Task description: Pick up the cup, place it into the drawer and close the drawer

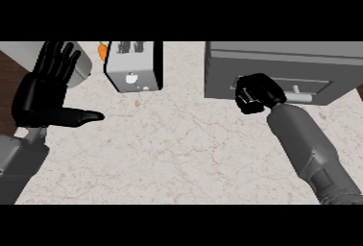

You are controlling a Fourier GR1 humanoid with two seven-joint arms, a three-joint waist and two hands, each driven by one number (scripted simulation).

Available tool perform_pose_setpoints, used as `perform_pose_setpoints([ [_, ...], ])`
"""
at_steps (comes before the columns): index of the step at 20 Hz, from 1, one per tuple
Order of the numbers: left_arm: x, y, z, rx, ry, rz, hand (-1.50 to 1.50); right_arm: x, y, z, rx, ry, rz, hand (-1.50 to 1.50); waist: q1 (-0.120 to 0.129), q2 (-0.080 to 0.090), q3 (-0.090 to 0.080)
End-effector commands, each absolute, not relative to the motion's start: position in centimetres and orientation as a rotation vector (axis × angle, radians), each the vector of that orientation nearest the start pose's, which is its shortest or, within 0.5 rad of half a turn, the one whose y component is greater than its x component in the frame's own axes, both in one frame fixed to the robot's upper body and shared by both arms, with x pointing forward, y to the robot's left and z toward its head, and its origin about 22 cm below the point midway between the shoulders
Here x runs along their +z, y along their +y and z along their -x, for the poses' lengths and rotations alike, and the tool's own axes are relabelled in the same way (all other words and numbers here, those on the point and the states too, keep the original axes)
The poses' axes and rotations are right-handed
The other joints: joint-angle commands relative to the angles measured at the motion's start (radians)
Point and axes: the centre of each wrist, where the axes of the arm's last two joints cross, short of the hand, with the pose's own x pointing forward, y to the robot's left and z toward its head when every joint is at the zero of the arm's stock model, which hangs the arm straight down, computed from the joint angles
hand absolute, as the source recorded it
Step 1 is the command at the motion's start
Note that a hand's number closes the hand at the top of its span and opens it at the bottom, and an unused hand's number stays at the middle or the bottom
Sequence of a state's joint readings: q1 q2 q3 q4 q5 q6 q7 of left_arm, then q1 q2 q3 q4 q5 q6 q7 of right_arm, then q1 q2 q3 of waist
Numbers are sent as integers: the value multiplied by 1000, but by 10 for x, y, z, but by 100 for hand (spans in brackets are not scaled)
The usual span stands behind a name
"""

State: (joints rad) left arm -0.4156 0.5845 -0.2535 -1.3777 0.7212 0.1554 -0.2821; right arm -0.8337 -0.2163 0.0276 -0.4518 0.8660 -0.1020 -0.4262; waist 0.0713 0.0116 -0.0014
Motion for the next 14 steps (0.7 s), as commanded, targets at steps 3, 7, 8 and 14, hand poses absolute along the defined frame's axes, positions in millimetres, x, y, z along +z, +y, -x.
perform_pose_setpoints([
  [3,101,290,-329,-43,-1907,207,-150,37,-256,-432,1164,-1483,603,150,28,29,5],
  [7,104,280,-330,-63,-1903,248,-150,38,-269,-431,1155,-1473,576,150,42,37,6],
  [8,93,273,-323,-67,-1911,249,-150,47,-273,-435,1131,-1481,567,150,44,31,5],
  [14,88,270,-329,-49,-1888,266,-150,49,-273,-435,1065,-1559,545,150,38,44,6],
])
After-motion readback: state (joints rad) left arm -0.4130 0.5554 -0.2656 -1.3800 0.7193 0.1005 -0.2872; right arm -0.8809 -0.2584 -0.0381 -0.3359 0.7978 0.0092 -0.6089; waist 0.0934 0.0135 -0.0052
